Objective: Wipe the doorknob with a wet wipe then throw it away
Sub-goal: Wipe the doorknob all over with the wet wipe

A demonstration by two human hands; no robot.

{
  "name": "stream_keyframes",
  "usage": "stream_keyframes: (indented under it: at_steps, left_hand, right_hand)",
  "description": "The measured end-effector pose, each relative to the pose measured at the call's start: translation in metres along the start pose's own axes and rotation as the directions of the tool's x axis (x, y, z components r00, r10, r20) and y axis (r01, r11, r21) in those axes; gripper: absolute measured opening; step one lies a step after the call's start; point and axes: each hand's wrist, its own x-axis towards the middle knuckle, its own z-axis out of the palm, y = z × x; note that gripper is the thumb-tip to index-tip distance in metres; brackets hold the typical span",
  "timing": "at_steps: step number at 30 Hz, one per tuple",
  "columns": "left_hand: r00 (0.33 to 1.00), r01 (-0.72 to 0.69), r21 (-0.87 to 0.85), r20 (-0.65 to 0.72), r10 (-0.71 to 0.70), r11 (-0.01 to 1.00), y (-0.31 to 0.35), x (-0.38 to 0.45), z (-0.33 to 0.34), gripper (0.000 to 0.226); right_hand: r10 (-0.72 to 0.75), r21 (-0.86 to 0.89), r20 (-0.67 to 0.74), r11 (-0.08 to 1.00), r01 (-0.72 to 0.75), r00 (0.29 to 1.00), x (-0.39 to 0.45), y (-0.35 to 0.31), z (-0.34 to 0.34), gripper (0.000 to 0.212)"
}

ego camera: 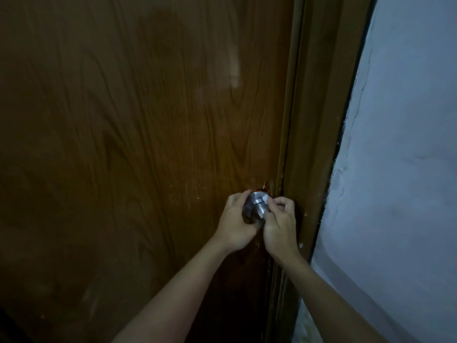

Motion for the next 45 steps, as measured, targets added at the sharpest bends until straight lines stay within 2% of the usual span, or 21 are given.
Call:
stream_keyframes:
  at_steps: [2, 5, 9, 18, 20, 22, 28, 30, 33, 37, 40, 45]
  left_hand:
    - [1.0, -0.008, 0.027, 0.009, 0.008, 1.0, -0.003, 0.002, 0.0, 0.077]
    - [1.0, -0.01, 0.02, 0.013, 0.01, 1.0, -0.006, 0.003, -0.001, 0.077]
    - [1.0, -0.022, 0.005, -0.004, 0.022, 1.0, -0.008, 0.004, 0.0, 0.076]
    - [0.999, -0.029, 0.003, 0.018, 0.029, 1.0, -0.009, 0.008, 0.0, 0.075]
    - [0.999, -0.038, 0.026, 0.018, 0.038, 0.999, -0.009, 0.009, -0.001, 0.075]
    - [0.999, -0.047, 0.052, 0.013, 0.046, 0.998, -0.01, 0.01, -0.001, 0.074]
    - [0.999, -0.049, 0.06, 0.018, 0.048, 0.997, -0.01, 0.008, -0.002, 0.075]
    - [0.999, -0.045, 0.052, 0.024, 0.044, 0.998, -0.01, 0.009, -0.003, 0.076]
    - [0.999, -0.038, 0.042, 0.023, 0.037, 0.998, -0.01, 0.009, -0.002, 0.077]
    - [0.999, -0.037, 0.024, 0.034, 0.036, 0.999, -0.01, 0.009, -0.003, 0.077]
    - [0.999, -0.037, 0.017, 0.04, 0.036, 0.999, -0.01, 0.009, -0.004, 0.075]
    - [0.998, -0.046, 0.028, 0.042, 0.045, 0.999, -0.01, 0.01, -0.005, 0.075]
  right_hand:
    - [-0.015, 0.028, 0.026, 1.0, 0.014, 1.0, 0.0, 0.001, 0.0, 0.025]
    - [-0.06, -0.013, 0.025, 0.998, 0.061, 0.998, -0.001, 0.004, -0.003, 0.041]
    - [-0.161, -0.043, -0.016, 0.986, 0.16, 0.987, -0.003, 0.007, -0.006, 0.025]
    - [-0.18, -0.288, 0.151, 0.933, 0.217, 0.972, -0.001, 0.021, -0.001, 0.045]
    - [-0.086, -0.212, 0.063, 0.972, 0.097, 0.994, -0.002, 0.017, 0.002, 0.049]
    - [-0.038, -0.13, 0.022, 0.991, 0.041, 0.999, -0.003, 0.013, 0.005, 0.047]
    - [-0.069, -0.163, 0.08, 0.983, 0.081, 0.994, -0.003, 0.008, 0.007, 0.061]
    - [-0.04, -0.134, 0.044, 0.99, 0.046, 0.998, -0.006, 0.01, 0.006, 0.053]
    - [0.062, 0.019, 0.003, 0.998, -0.062, 0.998, -0.009, 0.009, 0.004, 0.04]
    - [0.039, 0.103, 0.001, 0.994, -0.039, 0.999, -0.009, 0.008, 0.002, 0.045]
    - [0.157, 0.134, 0.02, 0.978, -0.158, 0.987, -0.009, 0.01, 0.004, 0.043]
    - [0.025, 0.088, 0.038, 0.996, -0.029, 0.999, -0.006, 0.006, 0.004, 0.049]
